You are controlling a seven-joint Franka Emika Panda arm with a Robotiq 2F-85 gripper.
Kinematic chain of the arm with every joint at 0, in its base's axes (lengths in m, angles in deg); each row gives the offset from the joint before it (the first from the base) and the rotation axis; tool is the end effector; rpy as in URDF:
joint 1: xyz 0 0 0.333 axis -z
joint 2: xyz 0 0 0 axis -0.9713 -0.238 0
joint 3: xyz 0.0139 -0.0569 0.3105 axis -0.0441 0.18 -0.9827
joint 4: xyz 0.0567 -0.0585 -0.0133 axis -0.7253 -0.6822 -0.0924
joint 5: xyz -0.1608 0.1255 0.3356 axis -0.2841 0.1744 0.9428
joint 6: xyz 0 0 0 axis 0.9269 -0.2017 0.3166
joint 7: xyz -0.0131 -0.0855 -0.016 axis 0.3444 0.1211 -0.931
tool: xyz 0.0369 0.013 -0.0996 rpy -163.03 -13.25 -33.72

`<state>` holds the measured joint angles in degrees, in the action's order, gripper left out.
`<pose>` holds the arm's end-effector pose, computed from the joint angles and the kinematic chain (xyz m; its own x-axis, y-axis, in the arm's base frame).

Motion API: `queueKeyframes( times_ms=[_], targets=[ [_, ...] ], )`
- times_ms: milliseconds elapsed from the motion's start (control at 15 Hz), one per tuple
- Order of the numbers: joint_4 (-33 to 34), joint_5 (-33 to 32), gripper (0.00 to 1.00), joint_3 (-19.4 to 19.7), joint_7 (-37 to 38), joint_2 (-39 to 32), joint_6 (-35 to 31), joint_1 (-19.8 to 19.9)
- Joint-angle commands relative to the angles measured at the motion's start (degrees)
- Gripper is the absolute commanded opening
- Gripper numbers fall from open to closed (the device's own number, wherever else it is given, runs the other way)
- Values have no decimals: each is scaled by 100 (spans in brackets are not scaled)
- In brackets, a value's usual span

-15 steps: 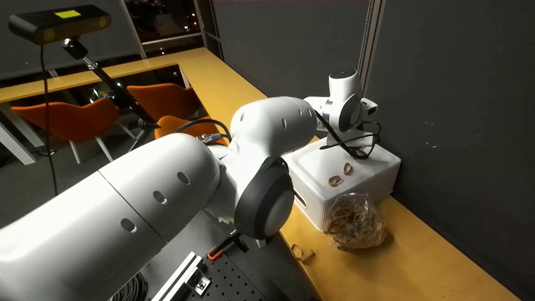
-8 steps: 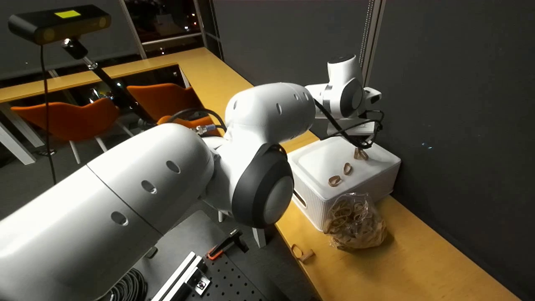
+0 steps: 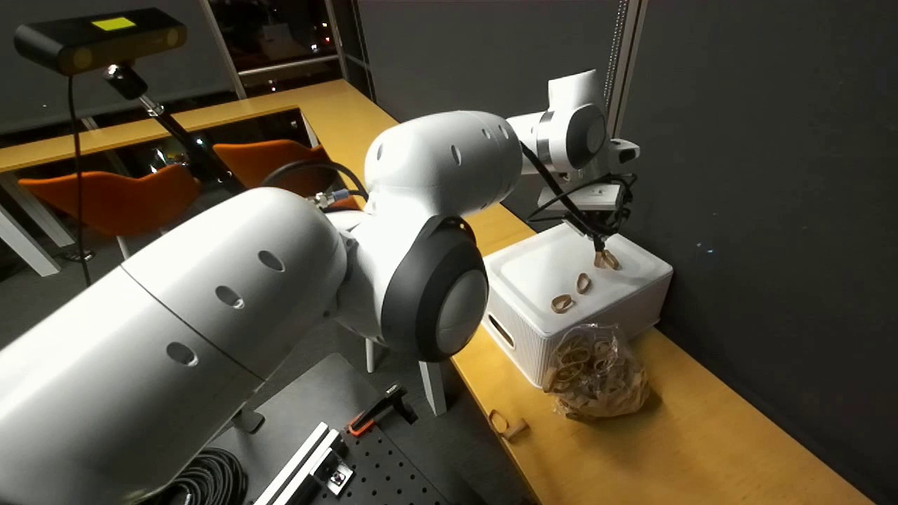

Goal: Put some rubber bands from the top of the storage container in the plastic.

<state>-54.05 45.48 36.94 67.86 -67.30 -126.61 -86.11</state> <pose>0.8119 0.0923 0.2115 0.9708 0.2276 0.0762 0.1969 -0.9367 0.2896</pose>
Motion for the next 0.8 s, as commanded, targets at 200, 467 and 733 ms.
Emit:
queueKeyframes(
  times_ms=[200, 467, 733],
  targets=[
    [139, 0, 52, -105, -375, -209, -139, 102],
    [144, 38, 82, -198, -878, -342, -565, 203],
    [104, 329, 100, -571, -1485, -320, -800, 369]
  ],
)
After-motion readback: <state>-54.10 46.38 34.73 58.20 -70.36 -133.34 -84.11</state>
